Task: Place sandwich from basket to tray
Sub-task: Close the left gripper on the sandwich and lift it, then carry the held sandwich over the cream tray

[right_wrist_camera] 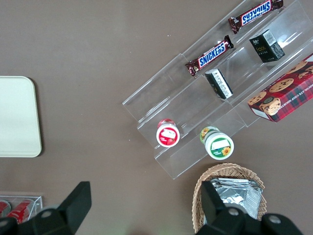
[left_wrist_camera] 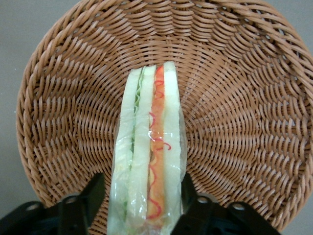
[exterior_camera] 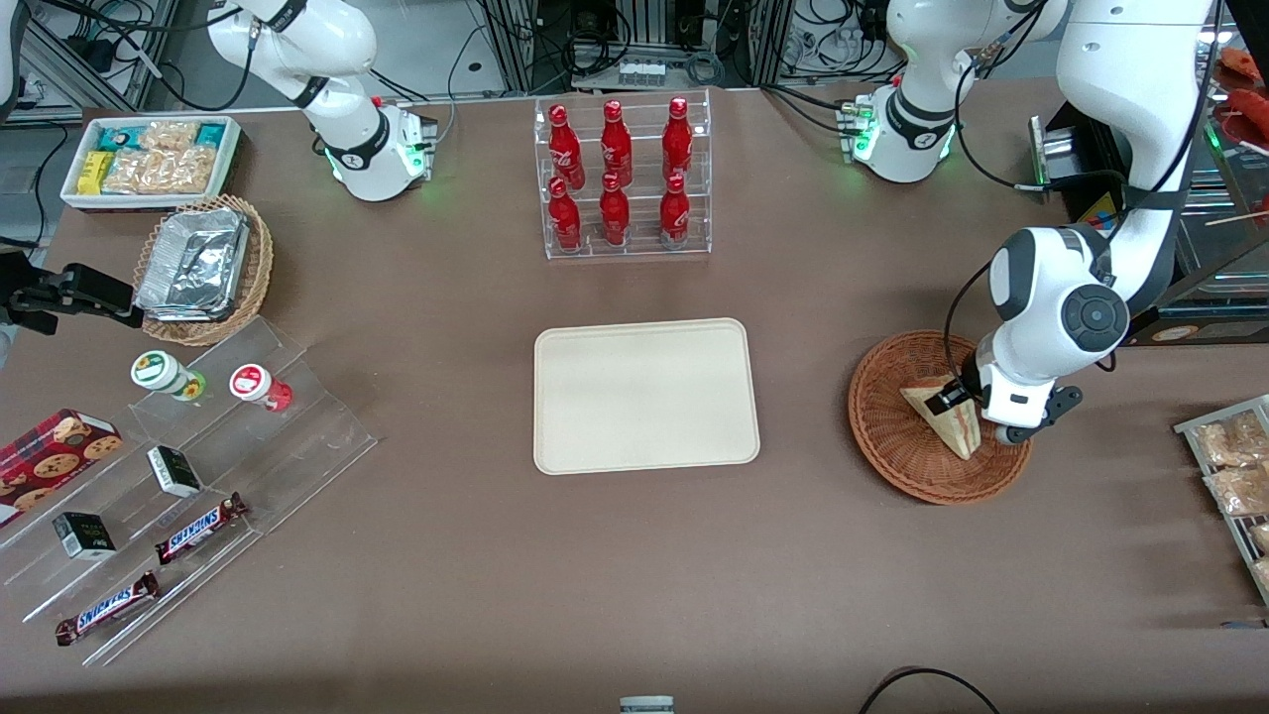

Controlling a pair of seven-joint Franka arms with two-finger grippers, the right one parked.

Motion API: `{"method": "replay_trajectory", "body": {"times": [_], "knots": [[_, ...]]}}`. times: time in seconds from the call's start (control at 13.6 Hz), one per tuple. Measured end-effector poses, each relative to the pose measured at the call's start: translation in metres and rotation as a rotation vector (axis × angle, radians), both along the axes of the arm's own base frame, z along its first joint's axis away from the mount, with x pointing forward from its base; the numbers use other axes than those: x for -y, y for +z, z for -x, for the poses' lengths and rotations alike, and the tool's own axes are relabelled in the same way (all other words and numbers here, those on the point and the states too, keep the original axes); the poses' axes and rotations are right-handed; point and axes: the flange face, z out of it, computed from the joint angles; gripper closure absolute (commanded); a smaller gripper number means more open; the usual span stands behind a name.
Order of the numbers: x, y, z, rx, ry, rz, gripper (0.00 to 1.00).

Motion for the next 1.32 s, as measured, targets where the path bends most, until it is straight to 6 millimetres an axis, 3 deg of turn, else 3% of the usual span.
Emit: {"method": "replay_trajectory", "body": {"times": [0.44,0.73,1.03,1.32], "knots": [[0.001,0.003,0.0,0.001,0.001,0.0,1.0],[0.015,0.025,-0.002,-0.015,-0.024,-0.003,1.0],[0.063,0.063,-0.005,-0.037,-0.11,-0.01,1.0],[0.145,0.115,-0.008,-0.062,-0.247,-0.018,1.0]]}}
